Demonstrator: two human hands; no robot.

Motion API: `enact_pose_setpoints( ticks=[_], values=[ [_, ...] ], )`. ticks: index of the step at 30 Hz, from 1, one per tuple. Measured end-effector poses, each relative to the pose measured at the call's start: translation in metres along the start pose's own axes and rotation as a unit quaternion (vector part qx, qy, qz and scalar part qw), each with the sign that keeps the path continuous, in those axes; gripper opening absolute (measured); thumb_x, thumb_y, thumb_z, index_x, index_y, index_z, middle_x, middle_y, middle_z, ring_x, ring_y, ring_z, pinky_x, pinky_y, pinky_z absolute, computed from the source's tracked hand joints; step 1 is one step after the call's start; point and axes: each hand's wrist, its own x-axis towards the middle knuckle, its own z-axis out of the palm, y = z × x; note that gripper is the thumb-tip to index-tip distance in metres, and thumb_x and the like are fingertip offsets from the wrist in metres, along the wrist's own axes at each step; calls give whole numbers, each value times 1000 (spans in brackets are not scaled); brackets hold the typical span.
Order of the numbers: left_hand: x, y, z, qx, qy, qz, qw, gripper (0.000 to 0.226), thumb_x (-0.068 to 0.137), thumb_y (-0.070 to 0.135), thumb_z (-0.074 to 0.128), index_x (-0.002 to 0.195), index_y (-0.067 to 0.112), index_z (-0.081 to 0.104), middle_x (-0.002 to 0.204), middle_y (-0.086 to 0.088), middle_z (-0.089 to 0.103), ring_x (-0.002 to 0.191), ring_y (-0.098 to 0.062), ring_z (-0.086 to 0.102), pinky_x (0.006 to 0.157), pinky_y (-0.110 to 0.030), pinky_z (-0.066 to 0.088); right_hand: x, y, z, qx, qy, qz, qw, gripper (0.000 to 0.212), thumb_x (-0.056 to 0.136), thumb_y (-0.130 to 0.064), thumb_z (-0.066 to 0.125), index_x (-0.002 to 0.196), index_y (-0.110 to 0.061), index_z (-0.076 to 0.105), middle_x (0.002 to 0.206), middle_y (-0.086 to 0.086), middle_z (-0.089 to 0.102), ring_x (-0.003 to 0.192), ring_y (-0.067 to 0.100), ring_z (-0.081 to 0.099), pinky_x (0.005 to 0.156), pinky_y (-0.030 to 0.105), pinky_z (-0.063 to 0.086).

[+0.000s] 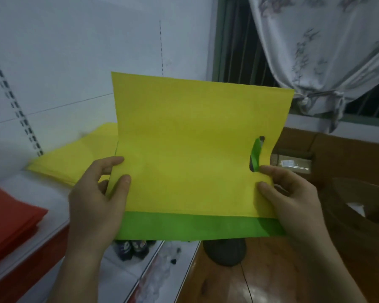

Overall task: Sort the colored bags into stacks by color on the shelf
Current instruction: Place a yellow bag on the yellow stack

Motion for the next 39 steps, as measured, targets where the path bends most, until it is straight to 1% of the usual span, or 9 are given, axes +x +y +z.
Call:
enact_pose_setpoints(
  ticks=[4, 7, 12, 15, 19, 23, 27, 33, 39],
  values=[
    [40, -7, 35, 17, 23, -3, 1000, 39, 90, 19, 70, 121, 40, 58, 107, 10, 64, 82, -3, 68, 75, -38, 58, 63, 15, 16, 35, -15, 0, 999, 30, 90, -7, 68, 115, -23, 67, 98, -22, 63, 83, -20, 60, 59, 3, 47],
    [68, -16, 60, 30, 54, -12, 998, 46, 90, 14, 69, 129, 34, 55, 105, 13, 65, 85, -2, 68, 80, -43, 58, 114, 30, 39, 62, -36, -6, 997, 31, 90, -7, 69, 113, -26, 66, 92, -23, 70, 87, -12, 64, 62, 15, 54],
    [111, -38, 109, 76, 105, -30, 991, 56, 90, 13, 69, 142, 26, 51, 110, 5, 60, 105, 7, 56, 91, -24, 43, 213, 55, 77, 74, -74, -34, 994, 37, 89, -10, 71, 119, -31, 64, 100, -15, 70, 90, -2, 67, 66, 23, 55],
    [142, -51, 146, 83, 141, -41, 986, 49, 90, 11, 69, 135, 25, 56, 109, 5, 65, 110, -5, 60, 88, -14, 42, 285, 72, 105, 111, -99, -54, 987, 41, 88, -3, 70, 118, -30, 64, 96, -11, 75, 83, 2, 70, 65, 22, 59],
    [183, -65, 201, 117, 180, -59, 975, 36, 89, 8, 68, 116, 30, 58, 101, 22, 65, 98, 10, 62, 86, -14, 47, 386, 97, 144, 118, -170, -50, 977, 40, 89, -3, 70, 123, -25, 65, 102, -5, 76, 87, 11, 73, 67, 29, 58],
    [228, -75, 242, 179, 200, -93, 959, 18, 90, 21, 70, 106, 23, 65, 102, 11, 69, 95, -2, 65, 89, -25, 49, 480, 106, 186, 88, -241, -76, 964, 26, 88, 0, 69, 104, -20, 69, 89, -9, 74, 72, 1, 69, 64, 28, 56],
    [264, -75, 272, 233, 217, -108, 942, 9, 88, 25, 70, 93, 31, 65, 91, 19, 69, 84, 0, 64, 79, -29, 52, 550, 103, 235, 37, -294, -148, 943, 30, 84, 1, 67, 101, -24, 66, 92, -10, 69, 85, 10, 68, 74, 31, 57],
    [297, -85, 297, 323, 226, -142, 908, 12, 90, 20, 69, 102, 20, 66, 90, 9, 65, 76, -11, 57, 72, -31, 43, 601, 122, 284, 37, -322, -156, 933, 30, 82, -8, 65, 97, -33, 67, 100, -9, 71, 87, 17, 70, 77, 44, 60],
    [312, -95, 305, 382, 242, -169, 876, 21, 90, 20, 68, 111, 15, 66, 94, 4, 66, 85, -22, 62, 76, -36, 45, 613, 136, 313, 28, -355, -147, 923, 29, 83, -7, 66, 99, -32, 66, 101, -9, 70, 84, 15, 69, 75, 41, 60]
  ],
)
